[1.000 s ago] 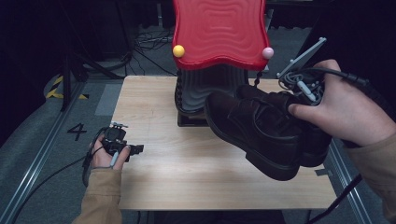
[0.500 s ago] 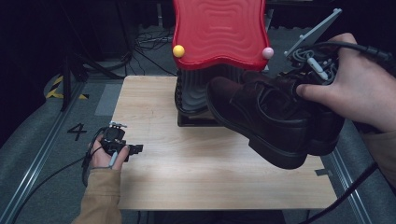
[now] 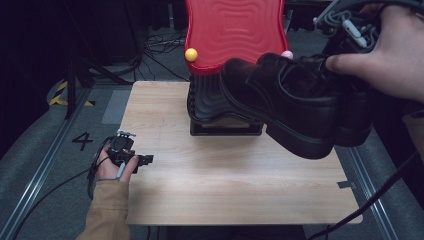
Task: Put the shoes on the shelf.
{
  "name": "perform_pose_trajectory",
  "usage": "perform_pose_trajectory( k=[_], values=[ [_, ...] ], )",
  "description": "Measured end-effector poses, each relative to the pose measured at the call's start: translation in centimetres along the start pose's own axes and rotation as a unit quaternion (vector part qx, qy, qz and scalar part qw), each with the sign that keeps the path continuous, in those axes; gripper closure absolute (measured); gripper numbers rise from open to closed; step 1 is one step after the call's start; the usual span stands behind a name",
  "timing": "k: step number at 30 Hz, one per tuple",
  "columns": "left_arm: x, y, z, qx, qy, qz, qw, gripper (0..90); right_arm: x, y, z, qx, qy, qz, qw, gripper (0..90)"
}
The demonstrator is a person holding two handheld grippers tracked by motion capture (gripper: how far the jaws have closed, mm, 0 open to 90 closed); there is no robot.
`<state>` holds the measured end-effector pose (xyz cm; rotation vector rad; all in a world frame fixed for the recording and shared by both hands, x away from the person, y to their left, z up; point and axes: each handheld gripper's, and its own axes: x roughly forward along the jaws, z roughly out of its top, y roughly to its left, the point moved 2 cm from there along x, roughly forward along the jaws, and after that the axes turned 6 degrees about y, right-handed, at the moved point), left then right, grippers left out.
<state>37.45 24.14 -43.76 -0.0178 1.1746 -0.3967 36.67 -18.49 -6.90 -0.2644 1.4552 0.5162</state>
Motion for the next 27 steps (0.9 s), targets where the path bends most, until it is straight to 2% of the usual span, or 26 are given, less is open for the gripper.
perform_pose_trajectory(
  k=[5, 14, 16, 21, 22, 25, 27],
  values=[
    [0.1, 0.1, 0.0, 0.000, 0.002, 0.000, 1.0000, 25.3, -1.3, 0.5, 1.6, 0.007, -0.010, -0.003, 0.9999, 82.0],
    [0.0, 0.0, -0.1, 0.002, 0.002, -0.003, 1.0000, 25.1, -3.1, 1.3, 6.0, 0.035, -0.024, -0.020, 0.9989, 82.0],
    [0.0, 0.0, -0.1, 0.003, 0.002, -0.004, 1.0000, 25.1, -3.4, 1.6, 6.9, 0.034, -0.031, -0.028, 0.9985, 82.0],
    [-0.2, 0.4, -0.2, 0.003, -0.002, -0.002, 1.0000, 24.7, -3.7, 1.9, 9.0, 0.044, -0.045, -0.033, 0.9975, 81.9],
    [-0.3, 0.3, -0.2, -0.003, -0.003, -0.007, 1.0000, 24.7, -3.8, 2.0, 9.5, 0.047, -0.046, -0.033, 0.9973, 82.0],
    [-0.3, 0.4, -0.2, -0.001, -0.004, -0.005, 1.0000, 24.6, -3.9, 2.1, 10.9, 0.055, -0.051, -0.043, 0.9963, 81.9],
    [-0.3, 0.3, -0.2, 0.000, -0.002, -0.012, 0.9999, 24.6, -3.8, 2.2, 12.0, 0.060, -0.057, -0.052, 0.9952, 81.9]
  ],
)
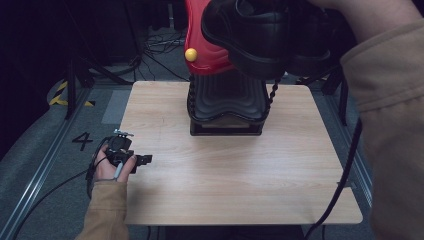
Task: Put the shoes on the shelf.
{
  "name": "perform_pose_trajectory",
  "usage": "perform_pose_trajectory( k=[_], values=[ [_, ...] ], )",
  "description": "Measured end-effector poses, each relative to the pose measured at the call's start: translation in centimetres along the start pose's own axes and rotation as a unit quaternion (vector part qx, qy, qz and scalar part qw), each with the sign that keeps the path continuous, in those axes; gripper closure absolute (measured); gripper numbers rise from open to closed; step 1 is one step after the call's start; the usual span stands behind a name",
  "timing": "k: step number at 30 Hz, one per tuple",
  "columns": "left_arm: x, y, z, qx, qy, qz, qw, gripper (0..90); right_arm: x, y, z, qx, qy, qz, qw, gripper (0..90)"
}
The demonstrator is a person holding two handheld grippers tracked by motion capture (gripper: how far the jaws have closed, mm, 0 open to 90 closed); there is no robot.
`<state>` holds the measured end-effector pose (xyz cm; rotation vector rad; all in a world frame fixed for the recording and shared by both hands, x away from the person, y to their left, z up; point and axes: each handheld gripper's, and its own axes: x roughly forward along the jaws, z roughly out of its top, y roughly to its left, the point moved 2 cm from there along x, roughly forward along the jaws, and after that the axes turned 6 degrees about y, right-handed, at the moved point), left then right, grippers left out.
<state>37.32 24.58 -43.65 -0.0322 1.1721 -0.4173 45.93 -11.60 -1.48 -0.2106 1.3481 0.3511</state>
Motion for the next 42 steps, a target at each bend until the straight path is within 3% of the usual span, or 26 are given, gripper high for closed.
perform_pose_trajectory(
  k=[4, 8, 9, 10, 17, 23, 26, 32, 34, 37, 42],
  values=[
    [-0.2, 0.0, 0.0, -0.002, -0.001, -0.010, 0.9999, 24.3, 0.3, 0.2, 1.8, 0.003, -0.012, -0.012, 0.9999, 81.9],
    [-0.2, 0.2, -0.1, -0.002, -0.002, -0.005, 1.0000, 24.1, 0.5, 0.2, 3.5, 0.013, -0.036, -0.024, 0.9990, 81.9],
    [-0.2, 0.2, -0.1, -0.002, -0.002, -0.005, 1.0000, 24.1, 0.5, 0.2, 3.5, 0.013, -0.036, -0.024, 0.9990, 81.9],
    [-0.2, 0.5, -0.1, -0.004, -0.001, -0.005, 1.0000, 24.0, 0.5, 0.1, 4.7, 0.025, -0.053, -0.023, 0.9980, 81.9],
    [-0.4, 1.0, -0.4, -0.011, -0.001, -0.005, 0.9999, 23.8, 1.3, 0.0, 7.0, 0.041, -0.070, -0.024, 0.9964, 81.9],
    [-0.2, 1.5, -0.6, -0.017, 0.002, -0.009, 0.9998, 23.4, 2.1, 0.1, 8.9, 0.061, -0.101, -0.026, 0.9927, 81.9],
    [-0.3, 1.7, -0.6, -0.021, -0.002, -0.008, 0.9997, 23.2, 2.6, 0.2, 9.7, 0.058, -0.112, -0.037, 0.9913, 81.9],
    [-0.2, 1.8, -0.7, -0.021, 0.001, -0.010, 0.9997, 23.1, 3.7, 0.4, 10.3, 0.050, -0.135, -0.054, 0.9881, 81.8],
    [-0.4, 1.9, -0.7, -0.025, 0.000, -0.010, 0.9996, 22.9, 4.5, 0.4, 10.6, 0.052, -0.161, -0.056, 0.9841, 81.9],
    [-0.5, 2.1, -0.7, -0.027, -0.003, -0.008, 0.9996, 22.9, 5.2, 0.4, 10.8, 0.060, -0.172, -0.061, 0.9813, 81.8],
    [-0.5, 2.1, -0.7, -0.028, -0.003, -0.013, 0.9995, 22.9, 6.1, 0.5, 10.9, 0.063, -0.176, -0.067, 0.9800, 81.6]
  ],
)
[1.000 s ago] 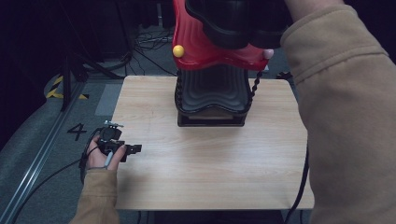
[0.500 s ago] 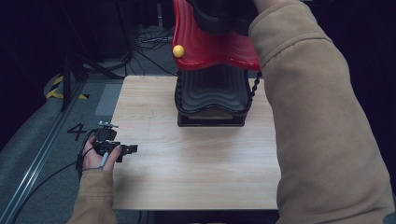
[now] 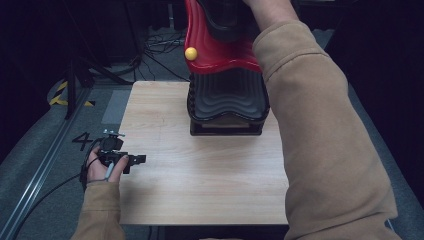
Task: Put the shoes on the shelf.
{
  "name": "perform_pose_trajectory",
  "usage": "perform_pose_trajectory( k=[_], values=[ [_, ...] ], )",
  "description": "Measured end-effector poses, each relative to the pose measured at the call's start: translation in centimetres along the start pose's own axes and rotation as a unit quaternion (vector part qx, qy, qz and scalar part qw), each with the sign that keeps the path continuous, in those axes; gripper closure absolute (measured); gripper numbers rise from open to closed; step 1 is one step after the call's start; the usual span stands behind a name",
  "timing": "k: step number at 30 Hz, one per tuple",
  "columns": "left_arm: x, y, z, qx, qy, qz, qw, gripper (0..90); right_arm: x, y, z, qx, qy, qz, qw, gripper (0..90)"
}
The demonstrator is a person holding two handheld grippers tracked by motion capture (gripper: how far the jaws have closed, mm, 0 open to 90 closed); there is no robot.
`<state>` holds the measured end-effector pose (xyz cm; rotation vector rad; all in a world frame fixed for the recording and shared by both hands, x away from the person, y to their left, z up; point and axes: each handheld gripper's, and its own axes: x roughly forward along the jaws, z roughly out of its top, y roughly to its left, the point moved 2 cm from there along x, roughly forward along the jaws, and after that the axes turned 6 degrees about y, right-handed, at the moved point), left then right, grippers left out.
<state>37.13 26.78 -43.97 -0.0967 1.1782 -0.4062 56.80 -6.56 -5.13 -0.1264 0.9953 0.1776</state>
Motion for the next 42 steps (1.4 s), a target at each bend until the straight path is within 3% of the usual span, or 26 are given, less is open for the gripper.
perform_pose_trajectory(
  k=[4, 16, 23, 26, 33, 42],
  values=[
    [-0.2, -0.1, 0.0, -0.003, -0.004, 0.000, 1.0000, 22.9, 1.6, 0.2, -0.5, 0.007, 0.009, 0.001, 0.9999, 80.9],
    [0.2, -0.3, 0.0, -0.002, 0.001, 0.004, 1.0000, 22.9, 4.7, 0.0, -2.0, 0.017, -0.019, 0.004, 0.9997, 80.6],
    [0.2, -0.4, 0.0, -0.001, 0.002, 0.005, 1.0000, 22.9, 4.7, 0.2, -2.2, 0.017, -0.019, 0.011, 0.9996, 76.1],
    [0.2, -0.4, 0.1, -0.001, 0.002, 0.006, 1.0000, 22.9, 4.6, 0.2, -2.3, 0.024, -0.006, 0.016, 0.9996, 62.6],
    [0.3, -0.5, 0.1, -0.001, 0.002, 0.005, 1.0000, 22.9, 4.1, -0.9, -2.6, 0.047, 0.005, 0.031, 0.9984, 50.8],
    [0.3, -0.7, 0.2, 0.003, 0.003, 0.006, 1.0000, 22.9, 3.3, -1.4, -3.1, 0.044, 0.007, 0.049, 0.9978, 48.2]
  ],
)
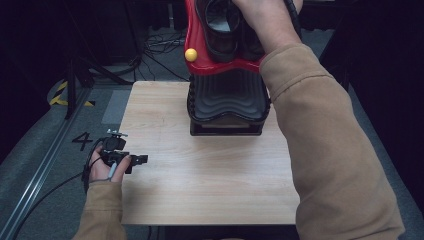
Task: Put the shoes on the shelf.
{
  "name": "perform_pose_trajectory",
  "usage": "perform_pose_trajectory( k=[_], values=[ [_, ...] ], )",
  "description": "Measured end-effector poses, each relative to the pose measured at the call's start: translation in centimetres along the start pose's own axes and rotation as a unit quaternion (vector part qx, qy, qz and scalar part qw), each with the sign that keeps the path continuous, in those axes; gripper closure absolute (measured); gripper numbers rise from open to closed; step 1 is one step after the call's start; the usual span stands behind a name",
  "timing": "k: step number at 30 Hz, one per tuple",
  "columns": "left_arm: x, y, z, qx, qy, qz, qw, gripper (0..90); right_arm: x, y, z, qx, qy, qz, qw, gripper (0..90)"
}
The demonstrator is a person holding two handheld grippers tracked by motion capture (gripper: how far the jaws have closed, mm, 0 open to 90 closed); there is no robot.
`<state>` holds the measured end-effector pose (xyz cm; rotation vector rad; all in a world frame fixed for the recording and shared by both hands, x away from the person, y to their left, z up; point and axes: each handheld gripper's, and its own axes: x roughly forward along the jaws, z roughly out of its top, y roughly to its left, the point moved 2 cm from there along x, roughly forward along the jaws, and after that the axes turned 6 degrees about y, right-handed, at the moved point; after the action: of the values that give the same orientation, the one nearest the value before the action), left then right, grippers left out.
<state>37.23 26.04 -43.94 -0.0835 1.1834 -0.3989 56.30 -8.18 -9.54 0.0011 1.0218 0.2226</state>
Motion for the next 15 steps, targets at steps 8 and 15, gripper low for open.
perform_pose_trajectory(
  k=[8, 15],
  values=[
    [-0.2, -0.1, 0.1, 0.000, -0.002, 0.001, 1.0000, 23.0, -2.5, -1.0, -0.5, -0.002, -0.020, 0.018, 0.9996, 47.0],
    [-0.3, -0.1, 0.1, 0.000, -0.005, 0.005, 1.0000, 23.0, -4.8, -2.1, -1.6, -0.014, -0.028, 0.026, 0.9992, 46.5]
  ],
)
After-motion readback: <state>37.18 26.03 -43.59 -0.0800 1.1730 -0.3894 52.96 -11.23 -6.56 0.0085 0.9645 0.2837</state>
